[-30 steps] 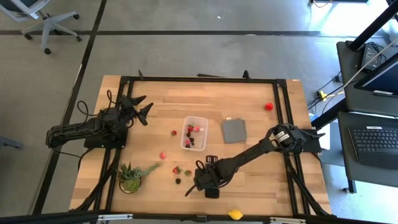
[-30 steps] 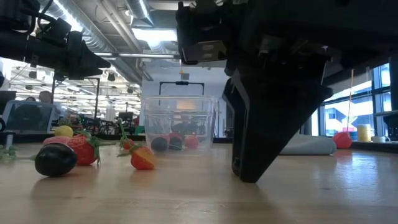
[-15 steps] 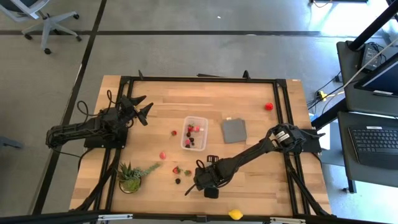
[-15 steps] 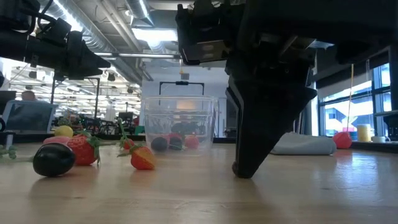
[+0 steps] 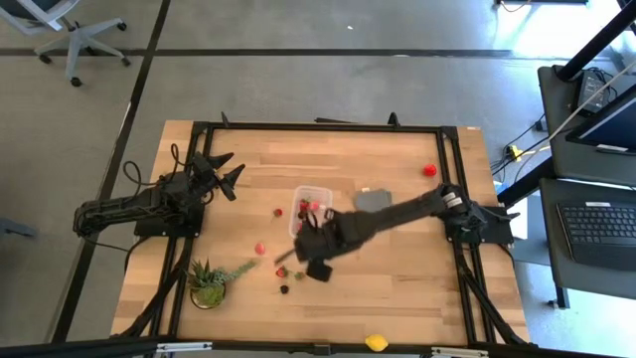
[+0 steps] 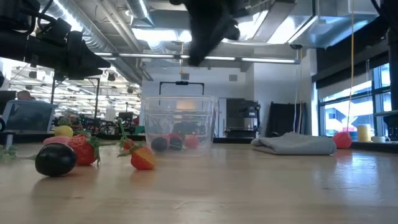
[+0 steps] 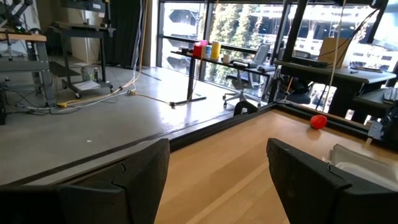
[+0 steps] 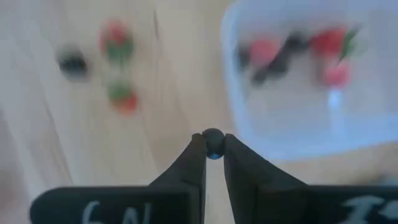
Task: Pick and placing Produce into tupperware
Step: Put the blueberry into the transparent bin
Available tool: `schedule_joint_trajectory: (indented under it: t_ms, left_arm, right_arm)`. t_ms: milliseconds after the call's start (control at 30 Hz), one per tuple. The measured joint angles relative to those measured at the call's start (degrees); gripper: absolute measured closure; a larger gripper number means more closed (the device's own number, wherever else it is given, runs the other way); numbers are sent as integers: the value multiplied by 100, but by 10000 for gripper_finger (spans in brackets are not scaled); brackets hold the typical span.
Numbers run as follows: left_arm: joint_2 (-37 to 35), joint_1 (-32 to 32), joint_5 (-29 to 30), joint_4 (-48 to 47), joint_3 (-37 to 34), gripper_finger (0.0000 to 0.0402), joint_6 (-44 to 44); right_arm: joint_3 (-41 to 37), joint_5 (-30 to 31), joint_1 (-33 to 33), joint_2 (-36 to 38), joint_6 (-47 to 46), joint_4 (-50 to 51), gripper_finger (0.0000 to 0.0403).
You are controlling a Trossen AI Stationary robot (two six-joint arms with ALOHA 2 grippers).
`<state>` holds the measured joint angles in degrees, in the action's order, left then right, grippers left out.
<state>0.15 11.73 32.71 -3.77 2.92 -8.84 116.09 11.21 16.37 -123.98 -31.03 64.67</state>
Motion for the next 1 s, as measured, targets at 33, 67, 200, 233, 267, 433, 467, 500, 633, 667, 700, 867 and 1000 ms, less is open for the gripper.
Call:
schedule_joint_trajectory:
  t_ms: [33, 67, 200, 233, 267, 433, 467, 500, 633, 667, 700, 867, 1000]
  left_arm:
    - [-1, 0, 0, -2, 0, 140, 0]
    - [1, -2, 0, -2, 0, 140, 0]
    - [1, 0, -6, -2, 0, 140, 0]
    - [0, 0, -13, -2, 0, 140, 0]
    - [-1, 0, -19, -2, 0, 140, 0]
    - [1, 0, -26, -2, 0, 140, 0]
    - [1, 0, -24, -2, -2, 140, 0]
    - [1, 0, -24, -2, 0, 140, 0]
    - [1, -1, -24, 0, 0, 140, 0]
    - [1, 0, -24, -2, 0, 140, 0]
    - [1, 0, -24, -2, 0, 140, 0]
    - [1, -2, -24, -1, 0, 140, 0]
    - [-1, 0, -24, -1, 0, 140, 0]
  right_arm:
    - [122, 52, -102, 10, 4, 5, 362]
    - [210, 118, -198, 12, 8, 18, 362]
    - [171, 267, -628, 12, 2, -57, 362]
    - [104, 163, -732, 12, 0, -60, 362]
    - [5, 42, -826, 12, -2, -84, 362]
    - [-706, -146, -1095, 10, -150, -494, 329]
    - [-820, -185, -1125, 10, -149, -534, 317]
    - [-910, -213, -1161, 10, -148, -556, 305]
    - [-1127, -228, -1244, 10, -234, -568, 271]
    - [-1132, -233, -1257, 10, -279, -565, 265]
    - [-1127, -235, -1269, 10, -278, -565, 258]
    - [-943, -389, -1297, 8, 193, -779, 215]
    - [-597, -387, -1312, 8, 465, -781, 168]
